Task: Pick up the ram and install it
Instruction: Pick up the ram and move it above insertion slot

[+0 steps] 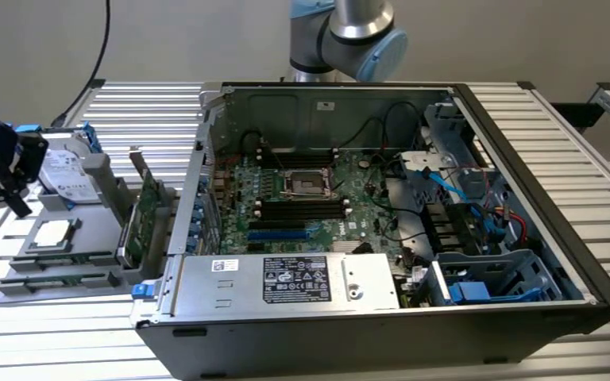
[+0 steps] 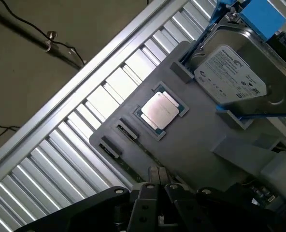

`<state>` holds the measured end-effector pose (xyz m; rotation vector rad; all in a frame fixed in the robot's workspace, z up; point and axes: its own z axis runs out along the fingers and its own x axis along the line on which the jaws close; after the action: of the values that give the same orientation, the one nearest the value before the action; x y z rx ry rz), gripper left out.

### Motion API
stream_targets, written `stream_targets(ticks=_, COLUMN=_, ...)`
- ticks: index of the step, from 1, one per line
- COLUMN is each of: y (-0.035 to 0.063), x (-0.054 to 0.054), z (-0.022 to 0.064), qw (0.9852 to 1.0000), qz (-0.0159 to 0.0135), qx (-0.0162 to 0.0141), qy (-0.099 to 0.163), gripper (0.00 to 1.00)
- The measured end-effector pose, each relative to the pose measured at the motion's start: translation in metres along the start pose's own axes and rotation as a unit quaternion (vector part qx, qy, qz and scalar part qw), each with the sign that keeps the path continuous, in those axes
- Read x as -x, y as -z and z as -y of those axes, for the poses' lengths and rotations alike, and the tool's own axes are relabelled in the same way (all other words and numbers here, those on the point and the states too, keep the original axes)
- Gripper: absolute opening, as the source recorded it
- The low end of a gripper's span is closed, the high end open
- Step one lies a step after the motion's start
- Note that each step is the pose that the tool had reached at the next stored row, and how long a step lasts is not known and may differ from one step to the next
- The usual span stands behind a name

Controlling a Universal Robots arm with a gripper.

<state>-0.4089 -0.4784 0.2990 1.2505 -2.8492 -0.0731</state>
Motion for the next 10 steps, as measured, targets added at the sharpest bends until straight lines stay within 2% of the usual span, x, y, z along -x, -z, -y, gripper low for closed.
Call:
stream_targets(ticks=5, y=0.0000, x=-0.0003, z=-0.0003, qw=0.9992, qz=-0.0022, qx=-0.0003, qy=0.040, gripper=0.11)
stream_targets(ticks=8, y=-0.0002, x=-0.0004, z=-0.0004, qw=0.9979, qz=-0.0035, qx=-0.0005, qy=0.065, gripper=0.11)
stream_targets(ticks=10, y=-0.0002, x=-0.0004, z=-0.0004, qw=0.9965, qz=-0.0045, qx=-0.0007, qy=0.084, gripper=0.11)
